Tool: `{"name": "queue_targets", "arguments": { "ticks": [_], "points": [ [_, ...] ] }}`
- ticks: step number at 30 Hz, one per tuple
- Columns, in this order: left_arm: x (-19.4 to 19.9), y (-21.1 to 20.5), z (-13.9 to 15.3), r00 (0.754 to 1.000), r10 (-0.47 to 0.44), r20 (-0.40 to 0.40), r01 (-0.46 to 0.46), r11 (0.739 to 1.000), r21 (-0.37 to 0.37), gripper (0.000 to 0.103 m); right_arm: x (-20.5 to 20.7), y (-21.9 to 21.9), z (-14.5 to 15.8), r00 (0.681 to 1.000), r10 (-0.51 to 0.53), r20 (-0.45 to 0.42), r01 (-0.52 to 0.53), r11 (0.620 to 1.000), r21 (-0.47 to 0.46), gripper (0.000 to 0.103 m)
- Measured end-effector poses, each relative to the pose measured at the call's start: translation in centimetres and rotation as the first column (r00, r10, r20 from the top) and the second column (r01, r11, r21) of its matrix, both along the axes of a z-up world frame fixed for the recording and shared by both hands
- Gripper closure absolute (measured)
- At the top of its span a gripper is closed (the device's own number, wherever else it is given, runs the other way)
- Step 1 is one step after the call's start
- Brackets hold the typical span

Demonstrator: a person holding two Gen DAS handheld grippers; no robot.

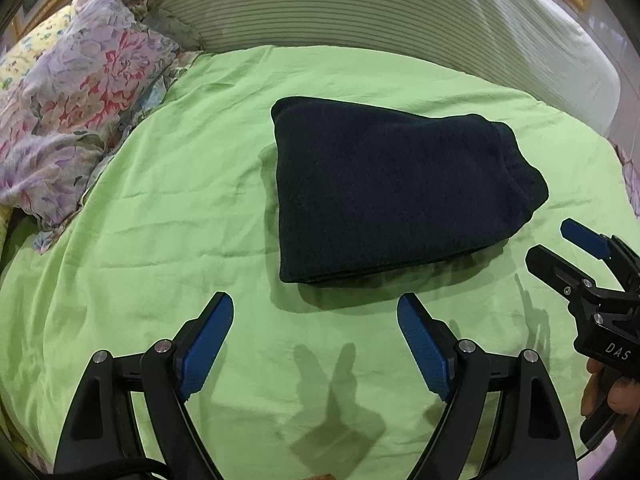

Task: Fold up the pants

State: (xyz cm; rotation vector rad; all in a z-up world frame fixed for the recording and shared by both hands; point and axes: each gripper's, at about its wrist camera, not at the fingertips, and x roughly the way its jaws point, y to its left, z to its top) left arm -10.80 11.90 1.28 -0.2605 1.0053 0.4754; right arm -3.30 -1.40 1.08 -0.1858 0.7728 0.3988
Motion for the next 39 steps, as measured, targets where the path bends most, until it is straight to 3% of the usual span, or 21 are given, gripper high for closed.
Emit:
{"name": "queue_targets", "arguments": {
  "ticks": [39],
  "points": [
    [-0.5, -0.6, 0.3, 1.0, 0.02, 0.014, -0.02, 0.999, 0.037, 0.017, -0.8, 1.3, -0.3, 0.999, 0.052, 0.009, -0.052, 0.999, 0.005, 0.014]
  ]
}}
